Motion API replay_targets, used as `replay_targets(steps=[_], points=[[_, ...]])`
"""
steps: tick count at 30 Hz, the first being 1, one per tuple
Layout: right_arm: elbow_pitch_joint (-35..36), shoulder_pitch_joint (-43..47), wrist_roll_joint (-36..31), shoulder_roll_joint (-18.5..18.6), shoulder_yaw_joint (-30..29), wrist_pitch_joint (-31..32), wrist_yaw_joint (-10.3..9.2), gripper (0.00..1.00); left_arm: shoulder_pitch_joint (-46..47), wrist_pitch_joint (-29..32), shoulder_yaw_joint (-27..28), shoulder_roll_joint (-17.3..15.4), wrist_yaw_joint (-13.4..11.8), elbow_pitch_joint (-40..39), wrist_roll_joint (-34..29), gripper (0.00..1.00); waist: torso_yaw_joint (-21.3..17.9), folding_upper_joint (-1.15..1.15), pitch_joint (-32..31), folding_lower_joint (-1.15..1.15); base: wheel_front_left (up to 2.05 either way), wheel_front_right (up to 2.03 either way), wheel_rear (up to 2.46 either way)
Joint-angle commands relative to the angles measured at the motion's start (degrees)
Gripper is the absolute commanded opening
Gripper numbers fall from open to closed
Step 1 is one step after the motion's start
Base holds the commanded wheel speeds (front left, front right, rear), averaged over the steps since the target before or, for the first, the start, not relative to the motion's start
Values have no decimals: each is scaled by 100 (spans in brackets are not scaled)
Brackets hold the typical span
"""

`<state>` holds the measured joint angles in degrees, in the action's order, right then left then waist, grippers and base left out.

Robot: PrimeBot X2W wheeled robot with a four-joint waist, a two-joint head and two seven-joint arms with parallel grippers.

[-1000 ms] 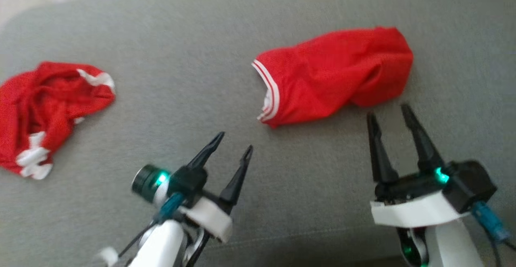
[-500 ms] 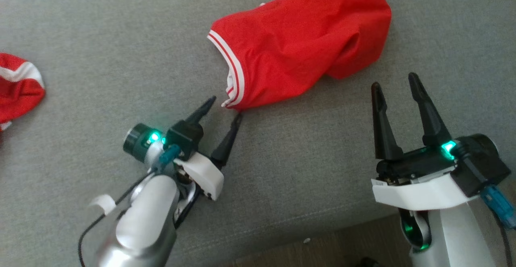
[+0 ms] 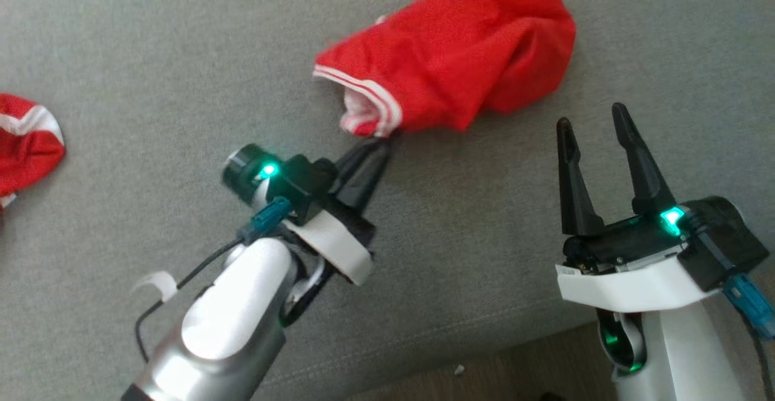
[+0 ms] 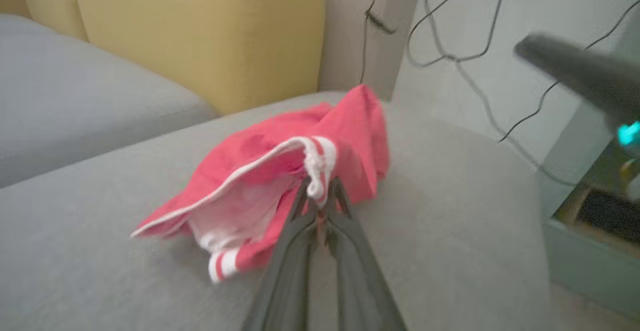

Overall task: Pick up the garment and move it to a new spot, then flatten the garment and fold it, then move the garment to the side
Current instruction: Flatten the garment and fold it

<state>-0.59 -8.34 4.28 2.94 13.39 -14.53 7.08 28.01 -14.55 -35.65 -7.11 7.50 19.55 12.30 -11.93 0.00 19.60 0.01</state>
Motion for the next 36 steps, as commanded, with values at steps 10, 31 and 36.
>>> replay_targets(steps=[10,31,36], points=[[27,85,710,-6,182,-47,41,100,2056,1309,-430,23,-65,-1228,3119,0,-499,0,-778,-1,0,0,0],[837,31,858,-6,-893,-47,41,100,3140,1565,810,-206,-2260,-516,5365,0,-376,0,-967,-1,0,0,0],[831,122,719,-6,-874,-47,41,100,1321,1353,1151,-1023,-2260,-1006,5586,0,-144,0,-934,-1,0,0,0]])
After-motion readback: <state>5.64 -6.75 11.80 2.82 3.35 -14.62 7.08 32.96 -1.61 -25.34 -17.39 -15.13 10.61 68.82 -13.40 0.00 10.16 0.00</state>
